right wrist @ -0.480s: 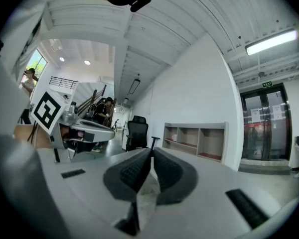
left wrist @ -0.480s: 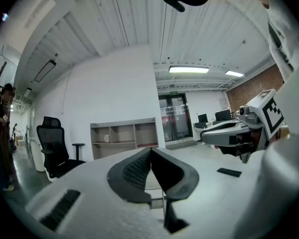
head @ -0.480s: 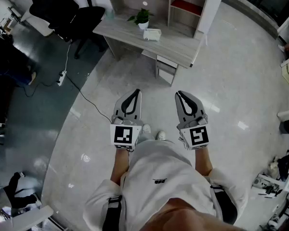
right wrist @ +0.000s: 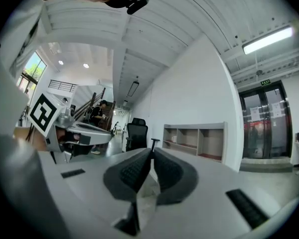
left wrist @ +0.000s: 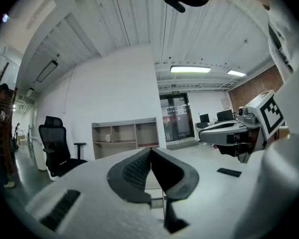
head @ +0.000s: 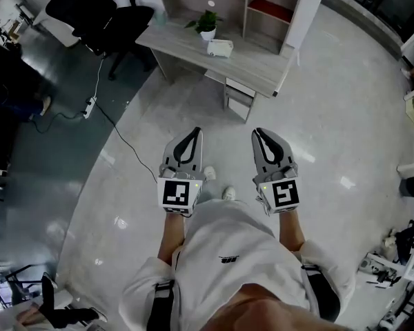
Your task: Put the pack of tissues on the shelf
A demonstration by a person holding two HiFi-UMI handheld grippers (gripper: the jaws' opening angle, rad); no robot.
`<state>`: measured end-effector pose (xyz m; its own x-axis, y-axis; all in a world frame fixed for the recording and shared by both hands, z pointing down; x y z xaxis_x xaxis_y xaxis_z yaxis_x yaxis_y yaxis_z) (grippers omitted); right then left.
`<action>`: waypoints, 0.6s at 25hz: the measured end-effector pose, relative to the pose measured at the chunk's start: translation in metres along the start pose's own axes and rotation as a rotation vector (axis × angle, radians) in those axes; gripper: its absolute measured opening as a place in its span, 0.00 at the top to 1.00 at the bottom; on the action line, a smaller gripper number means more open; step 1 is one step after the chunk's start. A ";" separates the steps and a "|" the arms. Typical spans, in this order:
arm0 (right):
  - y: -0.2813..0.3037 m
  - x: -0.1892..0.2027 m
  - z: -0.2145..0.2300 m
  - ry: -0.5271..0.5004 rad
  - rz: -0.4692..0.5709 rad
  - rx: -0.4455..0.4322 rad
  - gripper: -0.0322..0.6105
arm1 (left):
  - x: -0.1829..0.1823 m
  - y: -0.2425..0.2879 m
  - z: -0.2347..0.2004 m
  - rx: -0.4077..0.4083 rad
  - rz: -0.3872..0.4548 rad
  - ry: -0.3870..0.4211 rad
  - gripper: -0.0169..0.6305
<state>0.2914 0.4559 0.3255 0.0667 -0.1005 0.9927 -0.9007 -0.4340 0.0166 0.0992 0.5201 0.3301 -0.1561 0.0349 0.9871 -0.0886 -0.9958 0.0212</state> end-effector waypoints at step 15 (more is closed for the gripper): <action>0.042 0.005 0.025 -0.012 -0.008 -0.008 0.89 | 0.006 0.043 -0.020 0.002 -0.005 -0.002 0.93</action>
<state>0.2647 0.4148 0.3278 0.0791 -0.1076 0.9910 -0.9036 -0.4276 0.0257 0.0744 0.4797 0.3335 -0.1536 0.0394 0.9874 -0.0877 -0.9958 0.0261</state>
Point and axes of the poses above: the fingertips, and each gripper's own axes: y forward along the fingers, z to its right, x out of its underside, the point moved 7 cm from there along -y, backward along the fingers, and after that the axes turned 12 degrees about -x, right-handed, at the moved point
